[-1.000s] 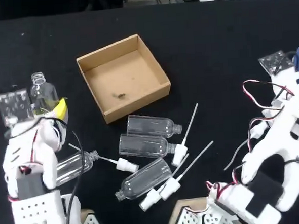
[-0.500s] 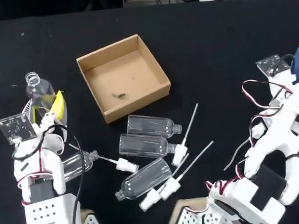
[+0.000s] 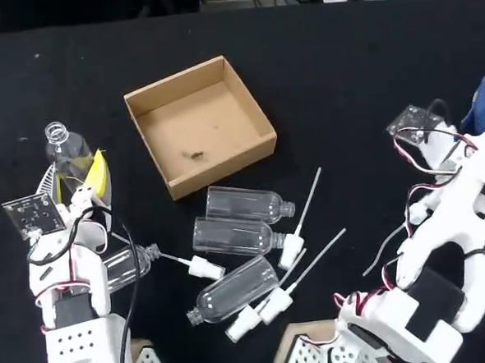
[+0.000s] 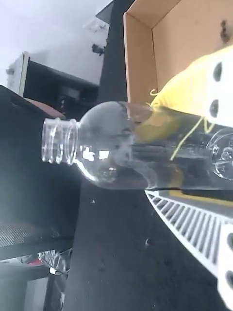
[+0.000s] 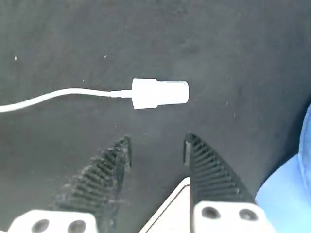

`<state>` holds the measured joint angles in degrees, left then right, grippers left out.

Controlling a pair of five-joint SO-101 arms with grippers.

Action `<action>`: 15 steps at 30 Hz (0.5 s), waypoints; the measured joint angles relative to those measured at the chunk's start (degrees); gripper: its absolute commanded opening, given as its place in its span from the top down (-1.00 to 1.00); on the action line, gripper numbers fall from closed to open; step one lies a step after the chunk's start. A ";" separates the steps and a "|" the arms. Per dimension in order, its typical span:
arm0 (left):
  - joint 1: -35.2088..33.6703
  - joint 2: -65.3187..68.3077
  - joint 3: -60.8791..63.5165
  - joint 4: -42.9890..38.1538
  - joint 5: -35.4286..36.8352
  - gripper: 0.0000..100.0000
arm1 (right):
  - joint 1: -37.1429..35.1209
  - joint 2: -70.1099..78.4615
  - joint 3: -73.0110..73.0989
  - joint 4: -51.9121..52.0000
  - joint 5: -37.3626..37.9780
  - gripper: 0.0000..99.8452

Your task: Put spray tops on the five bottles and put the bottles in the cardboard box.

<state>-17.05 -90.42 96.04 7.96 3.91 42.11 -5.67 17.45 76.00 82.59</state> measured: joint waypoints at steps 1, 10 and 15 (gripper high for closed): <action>0.00 0.00 0.09 0.00 0.00 0.94 | 0.00 0.53 -0.09 0.00 0.35 0.61; 0.00 0.00 0.35 0.00 0.00 0.94 | 0.44 15.38 -8.88 0.18 -2.55 0.60; 0.00 0.00 0.44 0.00 0.00 0.94 | 2.02 19.78 -13.10 2.11 9.58 0.46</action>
<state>-17.05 -90.42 96.48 7.96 3.91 44.13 14.11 4.35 78.11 92.18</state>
